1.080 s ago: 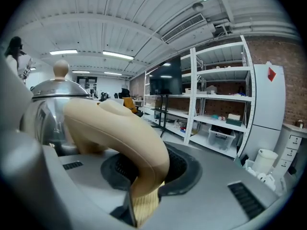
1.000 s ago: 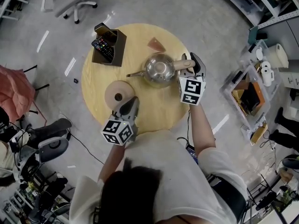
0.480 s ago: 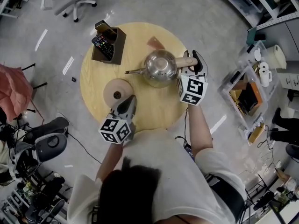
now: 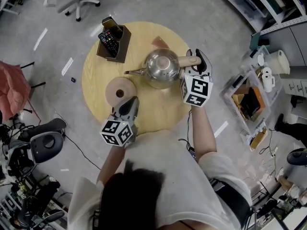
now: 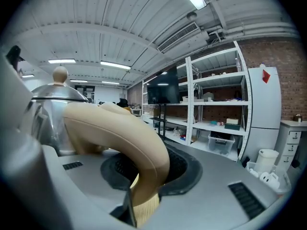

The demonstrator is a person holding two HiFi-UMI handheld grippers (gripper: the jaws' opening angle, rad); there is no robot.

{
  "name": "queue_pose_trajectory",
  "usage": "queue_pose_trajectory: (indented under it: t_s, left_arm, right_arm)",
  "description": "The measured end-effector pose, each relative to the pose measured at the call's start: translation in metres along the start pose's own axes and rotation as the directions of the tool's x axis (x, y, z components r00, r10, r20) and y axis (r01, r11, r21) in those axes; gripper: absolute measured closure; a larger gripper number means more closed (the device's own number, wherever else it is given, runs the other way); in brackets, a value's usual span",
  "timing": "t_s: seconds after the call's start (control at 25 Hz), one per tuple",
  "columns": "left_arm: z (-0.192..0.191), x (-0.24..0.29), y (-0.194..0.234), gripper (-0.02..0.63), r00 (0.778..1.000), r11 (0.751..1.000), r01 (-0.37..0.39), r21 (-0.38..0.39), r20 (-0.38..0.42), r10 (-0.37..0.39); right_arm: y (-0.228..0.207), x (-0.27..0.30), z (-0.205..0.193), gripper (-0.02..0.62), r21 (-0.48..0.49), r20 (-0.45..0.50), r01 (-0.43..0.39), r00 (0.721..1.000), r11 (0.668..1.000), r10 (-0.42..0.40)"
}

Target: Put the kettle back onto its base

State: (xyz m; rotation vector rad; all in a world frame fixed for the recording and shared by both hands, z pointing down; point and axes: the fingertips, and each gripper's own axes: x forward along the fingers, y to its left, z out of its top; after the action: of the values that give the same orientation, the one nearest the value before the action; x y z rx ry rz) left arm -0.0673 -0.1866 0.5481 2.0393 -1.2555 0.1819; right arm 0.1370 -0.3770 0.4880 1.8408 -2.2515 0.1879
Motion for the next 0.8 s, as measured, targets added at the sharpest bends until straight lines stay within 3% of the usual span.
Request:
queue_pose_trajectory:
  t_s: [0.44,0.8]
  left_arm:
    - [-0.011,-0.034,0.007,0.577,0.997,0.998,-0.048,-0.034,0.052,0.05]
    - [-0.01,-0.057,0.021,0.577,0.986,0.991,-0.11,-0.074,0.119,0.118]
  right_arm:
    - [0.032,-0.02,0.016,0.482,-0.016,0.016,-0.025,1.0,1.0,0.025]
    - [0.073,-0.028,0.021,0.482,-0.036,0.016,-0.098,0.995,0.995,0.098]
